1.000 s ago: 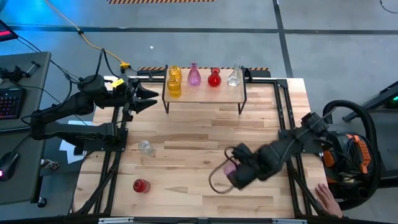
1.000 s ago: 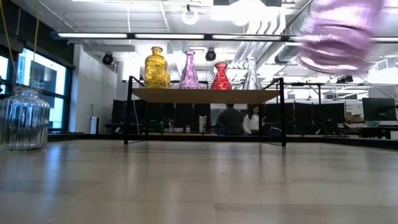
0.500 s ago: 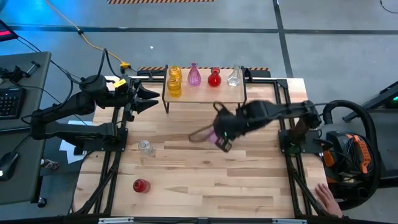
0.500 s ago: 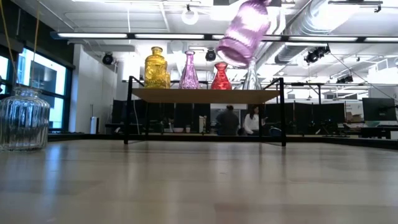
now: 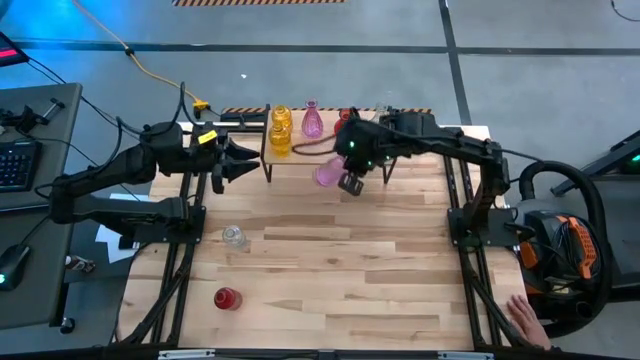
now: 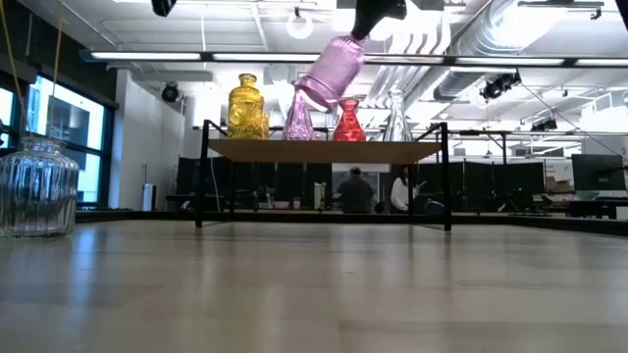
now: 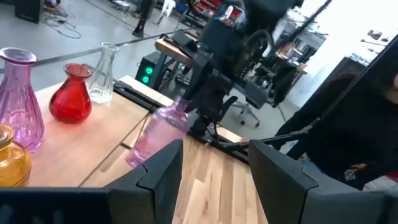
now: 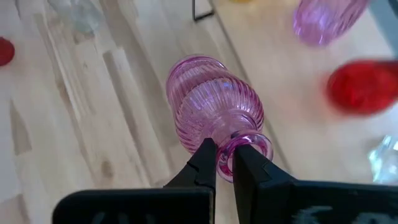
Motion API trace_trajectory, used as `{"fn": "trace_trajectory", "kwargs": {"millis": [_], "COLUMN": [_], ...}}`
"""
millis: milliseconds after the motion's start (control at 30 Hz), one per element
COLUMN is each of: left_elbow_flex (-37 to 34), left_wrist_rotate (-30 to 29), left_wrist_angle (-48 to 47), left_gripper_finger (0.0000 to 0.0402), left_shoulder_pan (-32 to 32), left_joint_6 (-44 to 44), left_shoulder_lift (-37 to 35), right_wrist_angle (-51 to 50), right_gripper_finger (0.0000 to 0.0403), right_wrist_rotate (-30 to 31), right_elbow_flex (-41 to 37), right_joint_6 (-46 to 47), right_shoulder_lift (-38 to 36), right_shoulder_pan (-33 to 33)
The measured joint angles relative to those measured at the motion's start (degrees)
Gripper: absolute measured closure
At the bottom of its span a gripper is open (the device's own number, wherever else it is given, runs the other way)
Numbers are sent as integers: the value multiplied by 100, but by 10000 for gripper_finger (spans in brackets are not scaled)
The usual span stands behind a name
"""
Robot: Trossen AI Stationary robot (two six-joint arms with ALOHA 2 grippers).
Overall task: Sort vases onto shelf
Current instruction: Put the purple vase on the shelf
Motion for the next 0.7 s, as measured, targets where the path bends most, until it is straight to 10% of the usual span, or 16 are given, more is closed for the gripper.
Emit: {"fn": "trace_trajectory", "kwargs": {"millis": [700], "left_elbow_flex": [0], "left_wrist_rotate": [-456], "left_wrist_angle": [-34], "left_gripper_finger": [227], "left_shoulder_pan": [91], "left_joint_6": [308], "left_shoulder_lift": [707], "right_wrist_angle": [716], "right_gripper_finger": [402], "right_wrist_rotate": [-583], "right_elbow_flex": [-4], "right_joint_6": [-1963], "right_shoulder_lift": [0], "right_shoulder_pan": [-922]}}
